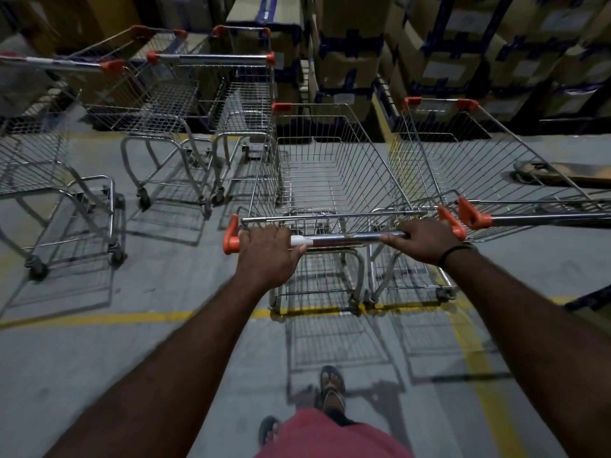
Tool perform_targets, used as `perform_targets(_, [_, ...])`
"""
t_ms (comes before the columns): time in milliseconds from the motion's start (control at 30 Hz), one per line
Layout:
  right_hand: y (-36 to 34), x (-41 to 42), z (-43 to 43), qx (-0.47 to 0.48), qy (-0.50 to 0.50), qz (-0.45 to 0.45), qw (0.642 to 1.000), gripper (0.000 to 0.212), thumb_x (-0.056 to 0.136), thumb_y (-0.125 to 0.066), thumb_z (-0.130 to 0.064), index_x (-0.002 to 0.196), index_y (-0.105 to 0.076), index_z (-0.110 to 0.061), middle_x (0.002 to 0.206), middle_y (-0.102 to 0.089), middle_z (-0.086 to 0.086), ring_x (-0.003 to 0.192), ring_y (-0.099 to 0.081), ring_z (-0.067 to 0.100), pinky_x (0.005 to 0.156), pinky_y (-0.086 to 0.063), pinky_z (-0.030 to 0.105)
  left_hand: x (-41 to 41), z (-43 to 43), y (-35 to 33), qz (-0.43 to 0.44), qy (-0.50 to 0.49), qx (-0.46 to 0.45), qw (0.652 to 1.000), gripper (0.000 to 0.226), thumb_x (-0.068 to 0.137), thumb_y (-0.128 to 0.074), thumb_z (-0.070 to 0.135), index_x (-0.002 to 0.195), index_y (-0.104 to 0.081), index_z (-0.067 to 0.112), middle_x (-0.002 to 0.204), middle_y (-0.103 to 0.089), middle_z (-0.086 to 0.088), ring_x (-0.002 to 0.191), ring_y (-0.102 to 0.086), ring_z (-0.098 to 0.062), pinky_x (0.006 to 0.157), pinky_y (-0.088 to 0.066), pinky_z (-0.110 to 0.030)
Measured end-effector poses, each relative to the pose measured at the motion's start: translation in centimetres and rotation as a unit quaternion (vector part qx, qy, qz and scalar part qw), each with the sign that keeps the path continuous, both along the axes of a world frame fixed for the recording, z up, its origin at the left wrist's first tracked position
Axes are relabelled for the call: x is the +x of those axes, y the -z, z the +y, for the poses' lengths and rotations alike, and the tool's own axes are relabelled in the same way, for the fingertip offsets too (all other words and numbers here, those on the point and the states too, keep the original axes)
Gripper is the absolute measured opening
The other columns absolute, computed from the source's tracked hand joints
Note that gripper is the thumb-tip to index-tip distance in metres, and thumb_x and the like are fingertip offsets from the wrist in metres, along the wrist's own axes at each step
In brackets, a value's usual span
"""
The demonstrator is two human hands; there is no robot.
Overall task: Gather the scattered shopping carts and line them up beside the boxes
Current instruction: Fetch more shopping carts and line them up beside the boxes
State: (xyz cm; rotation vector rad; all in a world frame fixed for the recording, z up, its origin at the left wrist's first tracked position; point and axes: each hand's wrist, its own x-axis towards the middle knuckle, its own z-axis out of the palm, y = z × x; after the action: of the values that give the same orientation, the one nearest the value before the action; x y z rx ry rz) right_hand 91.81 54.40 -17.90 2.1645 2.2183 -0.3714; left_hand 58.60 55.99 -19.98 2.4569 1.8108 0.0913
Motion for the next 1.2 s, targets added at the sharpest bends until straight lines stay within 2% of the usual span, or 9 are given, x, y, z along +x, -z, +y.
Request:
perform_targets(200, [-0.3, -0.2, -0.2, -0.003, 0.003, 0.001, 1.000, 0.087, 0.063, -0.006, -0.099, 0.078, -0.054, -0.028, 0.077, -0.062, -0.004, 0.079, -0.060, 0.019, 0.096, -0.041, 0.044, 0.1, -0.1, -0.3, 0.004, 0.000, -0.008, 1.000, 0.057, 0.096, -0.033, 0.067, 0.124, -0.056, 0.024, 0.124, -0.059, -0.006, 0.116, -0.050, -0.031, 0.103, -0.031, -0.052])
perform_targets(300, [-1.1, -0.2, 0.1, -0.034, 0.012, -0.010, 0.999, 0.089, 0.067, -0.012, -0.098, 0.093, -0.061, -0.029, 0.098, -0.069, 0.004, 0.094, -0.062, 0.024, 0.095, -0.046, 0.043, 0.4, 0.2, -0.9, -0.002, -0.011, -0.039, 0.999, 0.063, 0.096, -0.027, 0.069, 0.127, -0.058, 0.024, 0.129, -0.058, -0.007, 0.122, -0.050, -0.032, 0.108, -0.028, -0.054])
perform_targets(400, [-2.1, -0.1, 1.1, -0.123, 0.024, 0.004, 0.992, 0.115, 0.061, -0.015, -0.104, 0.124, -0.067, -0.023, 0.131, -0.064, 0.008, 0.116, -0.059, 0.026, 0.099, -0.047, 0.042, 0.8, 0.6, -2.0, -0.001, -0.033, -0.072, 0.997, 0.063, 0.098, -0.025, 0.068, 0.122, -0.062, 0.023, 0.129, -0.062, -0.008, 0.125, -0.052, -0.033, 0.111, -0.027, -0.056])
perform_targets(500, [-2.8, -0.2, 1.9, -0.195, 0.026, 0.021, 0.980, 0.127, 0.046, -0.015, -0.110, 0.121, -0.069, -0.022, 0.126, -0.067, 0.007, 0.108, -0.062, 0.023, 0.097, -0.050, 0.041, 1.1, 1.1, -2.9, -0.020, -0.054, -0.108, 0.992, 0.063, 0.098, -0.025, 0.070, 0.112, -0.065, 0.024, 0.127, -0.065, -0.007, 0.125, -0.054, -0.031, 0.109, -0.027, -0.058])
perform_targets(633, [-3.3, 0.0, 3.2, -0.238, 0.014, 0.028, 0.971, 0.111, 0.059, -0.030, -0.103, 0.120, -0.069, -0.020, 0.098, -0.075, 0.005, 0.087, -0.069, 0.020, 0.088, -0.055, 0.036, 1.4, 1.6, -3.5, -0.046, -0.076, -0.147, 0.985, 0.061, 0.099, -0.023, 0.070, 0.104, -0.066, 0.026, 0.118, -0.070, -0.001, 0.125, -0.055, -0.027, 0.109, -0.024, -0.057])
perform_targets(733, [-3.4, -0.2, 4.0, -0.252, -0.019, 0.035, 0.967, 0.089, 0.079, -0.037, -0.087, 0.128, -0.066, -0.019, 0.122, -0.070, 0.009, 0.105, -0.067, 0.025, 0.099, -0.050, 0.038, 1.5, 1.6, -3.4, -0.041, -0.082, -0.138, 0.986, 0.065, 0.098, -0.024, 0.072, 0.108, -0.070, 0.027, 0.117, -0.071, 0.001, 0.127, -0.054, -0.026, 0.108, -0.024, -0.053])
perform_targets(867, [-3.7, -1.7, 4.7, -0.186, -0.069, 0.052, 0.979, 0.075, 0.083, -0.039, -0.083, 0.109, -0.071, -0.020, 0.116, -0.067, 0.006, 0.103, -0.060, 0.021, 0.091, -0.047, 0.036, 1.6, 2.0, -3.4, -0.062, -0.083, -0.150, 0.983, 0.061, 0.098, -0.027, 0.071, 0.103, -0.069, 0.027, 0.115, -0.070, 0.001, 0.121, -0.057, -0.025, 0.106, -0.027, -0.052])
perform_targets(1067, [-5.6, -8.0, 7.2, -0.068, -0.088, 0.083, 0.990, 0.056, 0.086, -0.052, -0.074, 0.099, -0.069, -0.023, 0.095, -0.068, -0.001, 0.090, -0.061, 0.016, 0.079, -0.052, 0.034, -0.2, 4.4, -4.5, -0.162, -0.082, -0.106, 0.978, 0.049, 0.098, -0.042, 0.064, 0.073, -0.056, 0.024, 0.079, -0.060, 0.002, 0.090, -0.064, -0.025, 0.082, -0.045, -0.038])
perform_targets(1200, [-7.6, -13.7, 9.8, -0.025, -0.111, 0.072, 0.991, 0.048, 0.086, -0.053, -0.074, 0.094, -0.065, -0.029, 0.092, -0.067, -0.005, 0.088, -0.061, 0.015, 0.075, -0.051, 0.034, -3.1, 6.9, -6.3, -0.213, -0.087, -0.061, 0.971, 0.045, 0.096, -0.048, 0.062, 0.088, -0.066, 0.022, 0.085, -0.067, 0.001, 0.084, -0.063, -0.022, 0.071, -0.049, -0.035])
